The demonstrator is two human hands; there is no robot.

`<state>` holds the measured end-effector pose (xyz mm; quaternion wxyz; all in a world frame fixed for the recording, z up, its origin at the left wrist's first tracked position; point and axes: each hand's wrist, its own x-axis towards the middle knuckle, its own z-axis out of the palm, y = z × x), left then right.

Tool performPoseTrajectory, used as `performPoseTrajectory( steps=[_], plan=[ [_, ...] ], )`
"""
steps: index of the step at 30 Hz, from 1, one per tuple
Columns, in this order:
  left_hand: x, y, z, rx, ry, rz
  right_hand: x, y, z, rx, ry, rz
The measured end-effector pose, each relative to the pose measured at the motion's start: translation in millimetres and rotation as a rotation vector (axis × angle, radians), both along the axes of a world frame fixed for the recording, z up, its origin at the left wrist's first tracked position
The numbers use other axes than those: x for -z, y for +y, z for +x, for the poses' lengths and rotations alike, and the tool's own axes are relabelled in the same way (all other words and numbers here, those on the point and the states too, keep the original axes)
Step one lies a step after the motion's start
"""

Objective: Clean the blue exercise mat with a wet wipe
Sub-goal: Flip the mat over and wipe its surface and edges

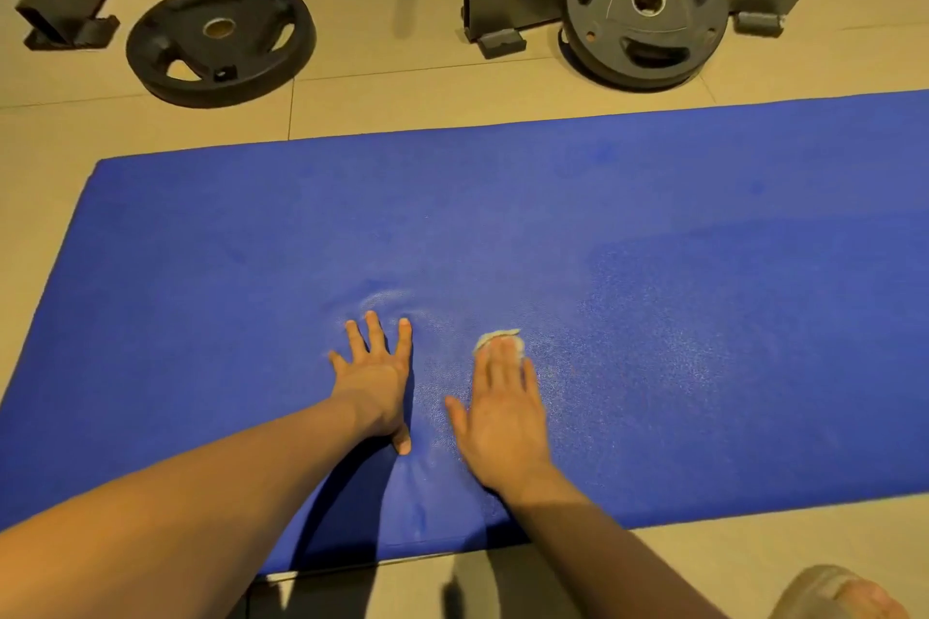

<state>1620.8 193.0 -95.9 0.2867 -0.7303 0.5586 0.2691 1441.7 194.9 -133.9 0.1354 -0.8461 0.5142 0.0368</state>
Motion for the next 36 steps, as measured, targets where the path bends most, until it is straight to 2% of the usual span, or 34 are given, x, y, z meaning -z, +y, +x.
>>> performPoseTrajectory(
  steps=[3,5,11,15,20,22,24,26,32,36],
  plan=[
    [-1.7,0.6,-1.0,-0.004,-0.012,-0.004,1.4,-5.2,2.4,-0.305,0.076,-0.01],
    [-4.0,-0.2,-1.6,0.003,-0.016,0.001,0.4,-25.0,-21.6,-0.349,0.119,-0.027],
    [-5.3,-1.3,-0.9,0.017,-0.025,-0.009,-1.2,-81.9,-119.1,0.143,0.221,-0.018],
    [-3.3,-1.7,-1.0,0.012,-0.016,-0.011,-6.6,-79.2,-95.0,0.199,0.226,0.006],
    [-1.5,-1.6,-0.5,0.006,-0.027,-0.005,3.1,-33.9,-22.0,0.043,0.09,-0.04],
    [-0.5,-1.4,-0.7,0.01,-0.037,-0.006,4.2,-18.2,0.5,-0.106,0.071,-0.014],
    [-0.1,-1.8,-1.1,0.017,-0.043,-0.008,4.5,-17.2,2.8,-0.291,0.081,-0.032],
    [-0.9,-1.9,-0.6,0.023,-0.038,-0.012,7.7,-32.5,-16.3,-0.349,0.098,-0.069],
    [-3.8,-2.3,0.2,0.044,-0.029,-0.024,9.4,-91.8,-103.7,0.144,0.207,-0.057],
    [-5.5,-2.8,-0.6,0.041,-0.017,-0.016,-0.7,-95.9,-72.0,0.339,0.19,-0.034]
  ],
)
